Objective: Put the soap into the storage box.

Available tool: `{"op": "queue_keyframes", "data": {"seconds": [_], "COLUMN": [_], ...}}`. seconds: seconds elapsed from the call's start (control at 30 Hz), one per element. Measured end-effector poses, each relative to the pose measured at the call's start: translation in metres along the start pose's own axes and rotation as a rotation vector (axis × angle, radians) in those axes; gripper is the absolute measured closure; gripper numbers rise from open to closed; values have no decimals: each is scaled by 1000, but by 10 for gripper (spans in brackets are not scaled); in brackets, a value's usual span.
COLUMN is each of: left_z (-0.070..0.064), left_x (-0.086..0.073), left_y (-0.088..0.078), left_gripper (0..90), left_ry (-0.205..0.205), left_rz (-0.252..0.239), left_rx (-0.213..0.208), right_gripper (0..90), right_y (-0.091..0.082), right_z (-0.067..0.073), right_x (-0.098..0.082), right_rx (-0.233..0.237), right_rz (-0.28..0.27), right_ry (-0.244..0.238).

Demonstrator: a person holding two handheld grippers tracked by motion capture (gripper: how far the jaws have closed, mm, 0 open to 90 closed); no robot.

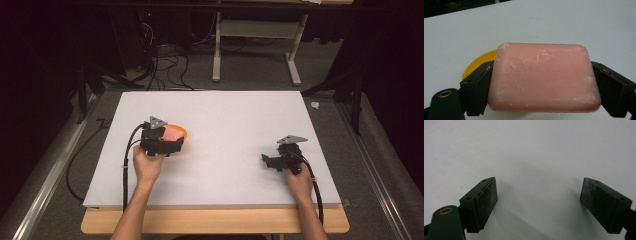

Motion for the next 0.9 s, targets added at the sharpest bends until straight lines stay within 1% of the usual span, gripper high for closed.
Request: {"op": "queue_keyframes", "data": {"seconds": [0.03,0.07,0.2,0.27,0.67,0.9], "left_z": [1,2,8,10,18,23], "left_x": [1,2,4,4,3,1], "left_y": [1,2,7,9,22,29], "left_gripper": [136,136,136,136,136,136], "left_ry": [-1,-11,-27,-40,-69,-88], "left_rz": [1,-3,14,16,55,80], "left_rx": [4,6,29,33,69,80], "right_gripper": [150,150,150,150,150,150], "right_y": [0,0,0,0,0,0], "right_z": [0,0,0,0,0,0], "right_x": [0,0,0,0,0,0], "right_rx": [0,0,0,0,0,0], "right_rz": [0,0,1,1,0,0], "right_ry": [0,-1,1,1,3,3]}}
Point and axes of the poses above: each handheld gripper's, and its own axes: y roughly forward along the jaws, x roughly out of its top, z roughly to its left, the point moved 3 cm from there along y, roughly forward along the jaws, and after that the axes turned 4 degrees about -x, right-handed, at the moved point
